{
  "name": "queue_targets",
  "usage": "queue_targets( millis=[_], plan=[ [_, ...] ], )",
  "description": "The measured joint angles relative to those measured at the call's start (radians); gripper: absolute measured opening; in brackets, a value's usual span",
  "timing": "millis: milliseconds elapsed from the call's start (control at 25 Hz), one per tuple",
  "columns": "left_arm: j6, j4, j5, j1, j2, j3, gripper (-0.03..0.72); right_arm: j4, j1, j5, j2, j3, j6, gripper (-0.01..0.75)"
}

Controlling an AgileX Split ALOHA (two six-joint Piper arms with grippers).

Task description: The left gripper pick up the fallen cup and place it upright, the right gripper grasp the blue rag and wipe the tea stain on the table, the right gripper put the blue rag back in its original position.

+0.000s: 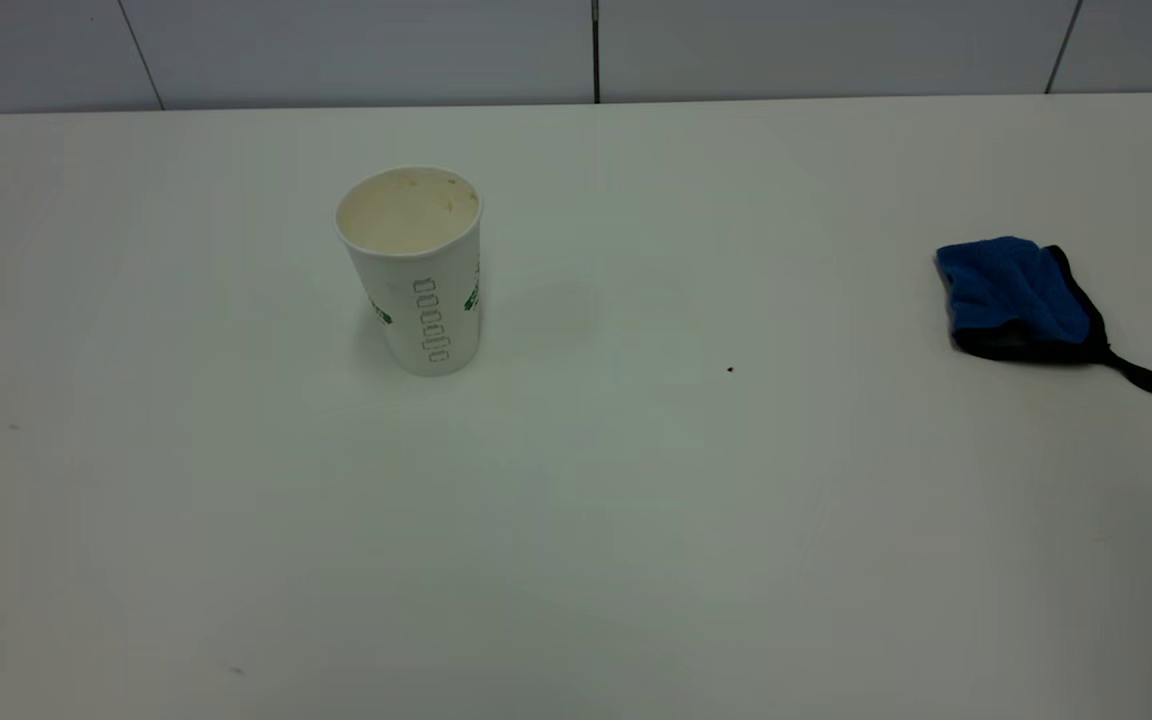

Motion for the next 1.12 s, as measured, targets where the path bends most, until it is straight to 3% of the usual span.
queue_targets(
  millis=[360, 800, 1120],
  plan=[
    [0.0, 0.0, 0.0, 0.0, 0.0, 0.0, 0.305, -0.048, -0.001, -0.031, -0.329, 0.023, 0.072, 0.659],
    [0.0, 0.0, 0.0, 0.0, 0.0, 0.0, 0.305, -0.065, -0.001, -0.031, -0.385, 0.023, 0.098, 0.643],
    [0.0, 0.0, 0.0, 0.0, 0.0, 0.0, 0.305, -0.065, -0.001, -0.031, -0.385, 0.023, 0.098, 0.504]
  ],
)
